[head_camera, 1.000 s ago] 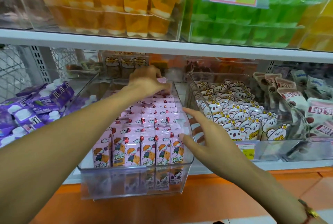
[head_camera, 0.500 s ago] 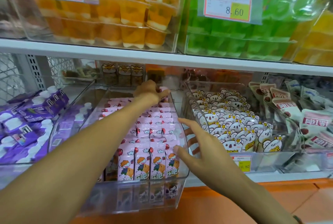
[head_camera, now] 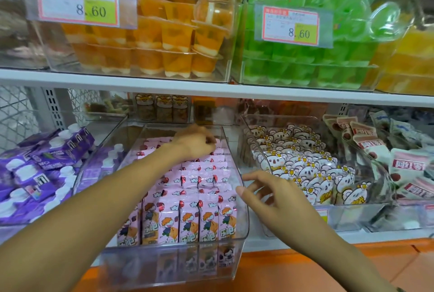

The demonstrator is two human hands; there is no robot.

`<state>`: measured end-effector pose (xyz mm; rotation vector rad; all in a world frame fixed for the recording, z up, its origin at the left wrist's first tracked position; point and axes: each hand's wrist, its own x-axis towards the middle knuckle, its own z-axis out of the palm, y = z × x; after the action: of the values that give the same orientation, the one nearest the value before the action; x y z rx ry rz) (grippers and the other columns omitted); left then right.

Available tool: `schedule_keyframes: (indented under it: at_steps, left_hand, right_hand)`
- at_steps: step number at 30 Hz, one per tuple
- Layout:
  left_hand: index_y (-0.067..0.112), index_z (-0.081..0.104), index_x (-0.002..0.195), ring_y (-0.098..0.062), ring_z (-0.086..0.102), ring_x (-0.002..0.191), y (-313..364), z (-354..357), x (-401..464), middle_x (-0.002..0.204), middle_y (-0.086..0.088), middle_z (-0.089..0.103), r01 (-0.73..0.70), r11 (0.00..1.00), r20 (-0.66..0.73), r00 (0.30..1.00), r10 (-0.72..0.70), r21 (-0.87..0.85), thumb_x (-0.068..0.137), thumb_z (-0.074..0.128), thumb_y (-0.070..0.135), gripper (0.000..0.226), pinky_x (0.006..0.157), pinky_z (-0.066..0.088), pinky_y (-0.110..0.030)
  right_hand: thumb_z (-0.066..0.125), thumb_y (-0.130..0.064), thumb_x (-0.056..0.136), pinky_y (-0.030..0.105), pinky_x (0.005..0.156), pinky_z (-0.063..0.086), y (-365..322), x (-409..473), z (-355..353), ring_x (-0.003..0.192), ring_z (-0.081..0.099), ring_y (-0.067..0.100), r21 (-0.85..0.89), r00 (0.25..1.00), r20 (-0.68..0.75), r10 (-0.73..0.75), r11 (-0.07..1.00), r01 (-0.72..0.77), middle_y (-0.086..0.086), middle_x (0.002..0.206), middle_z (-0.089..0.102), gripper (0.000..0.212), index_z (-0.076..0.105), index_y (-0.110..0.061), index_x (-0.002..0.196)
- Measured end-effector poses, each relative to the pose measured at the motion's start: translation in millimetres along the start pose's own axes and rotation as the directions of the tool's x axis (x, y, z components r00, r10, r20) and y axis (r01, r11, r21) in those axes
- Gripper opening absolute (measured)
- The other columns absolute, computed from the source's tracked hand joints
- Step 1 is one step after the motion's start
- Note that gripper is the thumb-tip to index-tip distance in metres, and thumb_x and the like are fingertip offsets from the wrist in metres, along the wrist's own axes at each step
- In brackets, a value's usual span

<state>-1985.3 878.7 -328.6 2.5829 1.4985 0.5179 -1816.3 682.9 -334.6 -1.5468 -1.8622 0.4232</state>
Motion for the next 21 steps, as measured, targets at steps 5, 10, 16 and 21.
schedule_keyframes:
  at_steps: [5,10,16,21]
  left_hand:
    - [0.019,0.067,0.107,-0.018,0.061,0.088,8,2,2,0.104,0.003,0.061,0.144,0.977,0.038,0.989,-0.14,-0.158,0.09,0.063,0.034,0.023,0.069,0.051,-0.024]
    - [0.013,0.061,0.101,-0.023,0.061,0.097,17,-5,2,0.108,-0.007,0.063,0.183,0.91,-0.114,0.964,-0.241,-0.372,0.094,0.056,0.016,0.009,0.08,0.051,-0.031]
    - [0.008,0.052,0.113,-0.026,0.064,0.095,36,-34,-33,0.11,-0.012,0.064,0.089,0.637,-0.291,0.835,-0.466,-0.766,0.101,0.045,0.025,0.023,0.081,0.055,-0.038]
    - [0.015,0.051,0.104,-0.006,0.061,0.08,49,-53,-108,0.093,0.001,0.063,-0.136,0.364,-0.332,0.761,-0.558,-0.922,0.1,0.047,0.019,0.007,0.053,0.048,-0.007]
  right_hand:
    - [0.043,-0.066,0.078,0.032,0.066,0.053,-3,-3,3,0.069,0.06,0.0,-0.009,0.999,-0.02,0.029,1.0,-0.029,-0.014,0.069,0.064,0.037,0.061,-0.035,0.089]
    - [0.043,-0.061,0.082,0.035,0.064,0.052,-7,-2,4,0.065,0.06,0.003,-0.012,0.998,-0.057,0.03,0.999,-0.03,-0.01,0.069,0.066,0.031,0.059,-0.035,0.081]
    - [0.057,-0.037,0.086,0.023,0.061,0.046,-15,2,3,0.073,0.058,0.0,-0.024,0.977,-0.212,-0.028,0.999,0.023,-0.016,0.077,0.064,0.006,0.061,-0.037,0.091]
    - [0.06,-0.024,0.09,0.022,0.069,0.045,-43,4,10,0.083,0.055,0.003,0.03,0.929,-0.336,-0.152,0.985,0.172,-0.012,0.091,0.061,0.014,0.062,-0.029,0.103]
